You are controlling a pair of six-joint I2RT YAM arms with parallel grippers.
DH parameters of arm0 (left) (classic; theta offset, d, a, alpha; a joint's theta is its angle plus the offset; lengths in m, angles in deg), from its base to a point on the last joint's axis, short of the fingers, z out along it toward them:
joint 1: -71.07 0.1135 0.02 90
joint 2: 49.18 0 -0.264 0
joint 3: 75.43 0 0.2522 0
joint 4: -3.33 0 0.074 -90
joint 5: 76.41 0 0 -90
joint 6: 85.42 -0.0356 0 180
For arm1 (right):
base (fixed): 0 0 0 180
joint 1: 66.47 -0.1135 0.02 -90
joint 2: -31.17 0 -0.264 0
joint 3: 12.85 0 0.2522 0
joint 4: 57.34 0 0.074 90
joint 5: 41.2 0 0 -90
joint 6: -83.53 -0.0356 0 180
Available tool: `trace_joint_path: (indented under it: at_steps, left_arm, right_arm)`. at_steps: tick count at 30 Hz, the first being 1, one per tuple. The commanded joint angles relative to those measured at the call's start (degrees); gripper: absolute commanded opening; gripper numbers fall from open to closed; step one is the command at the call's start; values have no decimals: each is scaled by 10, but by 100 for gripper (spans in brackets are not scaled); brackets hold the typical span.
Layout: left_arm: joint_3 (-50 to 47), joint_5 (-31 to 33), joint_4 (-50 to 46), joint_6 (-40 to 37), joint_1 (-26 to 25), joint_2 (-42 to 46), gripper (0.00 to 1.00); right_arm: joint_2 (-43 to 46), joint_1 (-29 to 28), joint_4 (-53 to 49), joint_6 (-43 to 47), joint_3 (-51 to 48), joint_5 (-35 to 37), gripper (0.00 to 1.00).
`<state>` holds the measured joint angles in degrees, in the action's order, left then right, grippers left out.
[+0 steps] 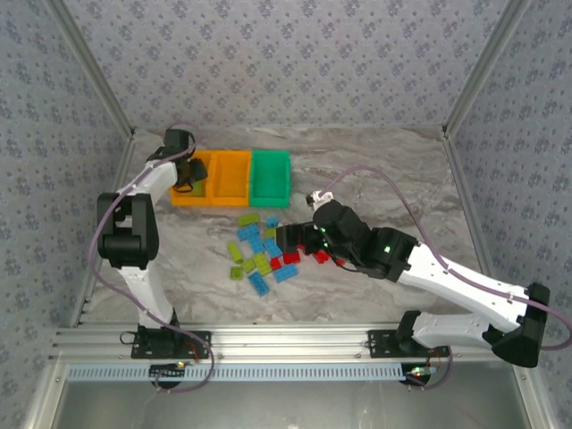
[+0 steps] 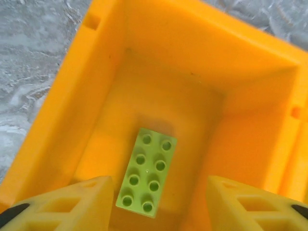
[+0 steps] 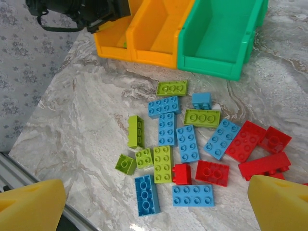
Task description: Sort the legos into containers by color
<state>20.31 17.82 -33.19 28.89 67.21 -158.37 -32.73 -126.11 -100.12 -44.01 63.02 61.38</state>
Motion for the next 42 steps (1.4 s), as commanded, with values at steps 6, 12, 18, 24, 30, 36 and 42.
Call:
trace_joint_path:
  at_steps: [6, 12, 18, 24, 30, 36, 42]
  left_arm:
    - [-79, -47, -7, 31, -24, 199, 54]
    - [-227, -24, -10, 74, -142, 394, 54]
    - [-383, 16, -22, 212, -275, 510, 54]
    - [-464, -23, -1, 263, -305, 493, 55]
    - [-468, -46, 10, 256, -306, 405, 54]
    - [-478, -28, 50, 250, -308, 363, 51]
    - [-478, 5, 61, 249, -308, 327, 46]
  right_arm:
    - [-3, 2, -20, -8, -18, 47, 100]
    - [-49, 20, -18, 2, -12, 16, 100]
    - [-100, 23, -11, 8, 10, 9, 100]
    - [-115, 23, -22, 3, 20, 5, 100]
    - [-101, 22, -31, -14, 4, 12, 100]
    - [-83, 17, -35, -27, -9, 20, 100]
    - [-82, 13, -38, -30, -8, 21, 100]
